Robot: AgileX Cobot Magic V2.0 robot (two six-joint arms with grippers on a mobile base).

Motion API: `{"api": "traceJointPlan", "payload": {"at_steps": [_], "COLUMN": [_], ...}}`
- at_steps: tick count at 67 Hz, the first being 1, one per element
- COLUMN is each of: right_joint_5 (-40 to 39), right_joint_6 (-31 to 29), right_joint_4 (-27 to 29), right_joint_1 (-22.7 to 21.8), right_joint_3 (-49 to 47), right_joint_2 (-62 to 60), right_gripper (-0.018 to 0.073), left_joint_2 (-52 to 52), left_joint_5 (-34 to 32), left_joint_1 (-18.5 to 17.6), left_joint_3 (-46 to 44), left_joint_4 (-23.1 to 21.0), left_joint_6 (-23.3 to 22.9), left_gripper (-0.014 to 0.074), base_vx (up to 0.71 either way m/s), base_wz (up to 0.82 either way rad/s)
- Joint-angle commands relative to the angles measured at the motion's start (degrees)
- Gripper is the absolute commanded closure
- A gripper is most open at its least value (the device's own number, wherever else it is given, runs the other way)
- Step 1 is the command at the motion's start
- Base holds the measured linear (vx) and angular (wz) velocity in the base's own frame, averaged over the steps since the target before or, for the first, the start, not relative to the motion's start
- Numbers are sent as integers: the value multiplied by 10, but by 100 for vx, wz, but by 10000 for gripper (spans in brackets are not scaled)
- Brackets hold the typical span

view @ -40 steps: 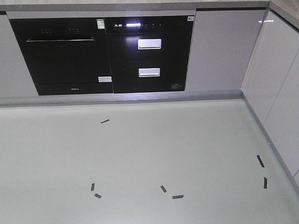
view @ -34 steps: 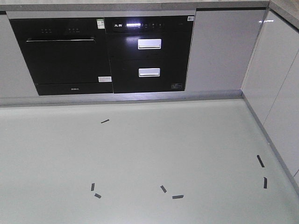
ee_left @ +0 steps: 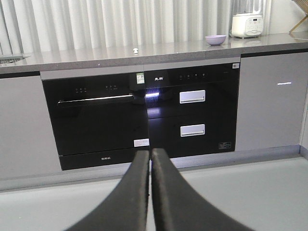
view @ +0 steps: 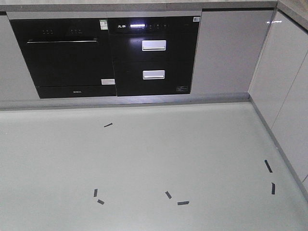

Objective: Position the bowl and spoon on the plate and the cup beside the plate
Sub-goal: 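Drive the base toward the counter holding the spoon and bowl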

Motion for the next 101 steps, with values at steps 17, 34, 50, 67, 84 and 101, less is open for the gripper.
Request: {"api": "traceJointPlan", "payload": {"at_steps": [17,34,50,67,84,101], "right_joint_5": [-40,-40,-40,-40,-40,-40], "right_joint_6": [-4,-4,-4,-4,-4,-4], "right_joint_4": [-4,-4,-4,-4,-4,-4], "right_joint_1": [-4,-4,-4,-4,-4,-4], "right_joint_3": [3,3,3,3,3,3], "right_joint_2": [-2,-2,-2,-2,-2,-2], "right_gripper": [570,570,570,570,570,570], "left_joint_2": [-8,-8,-8,-8,-8,-8], "left_joint_5": [-44,-44,-44,-44,-44,-44], "left_joint_1": [-3,-3,-3,-3,-3,-3], "left_joint_3": [-11,-11,-11,-11,-11,-11], "left_joint_4": [-2,-2,-2,-2,-2,-2], "left_joint_6": [-4,-4,-4,-4,-4,-4], "left_gripper": [603,603,603,603,603,603], "base_vx": [0,4,9,13,13,10], "base_wz": [-1,-2,-1,-2,-4,12]}}
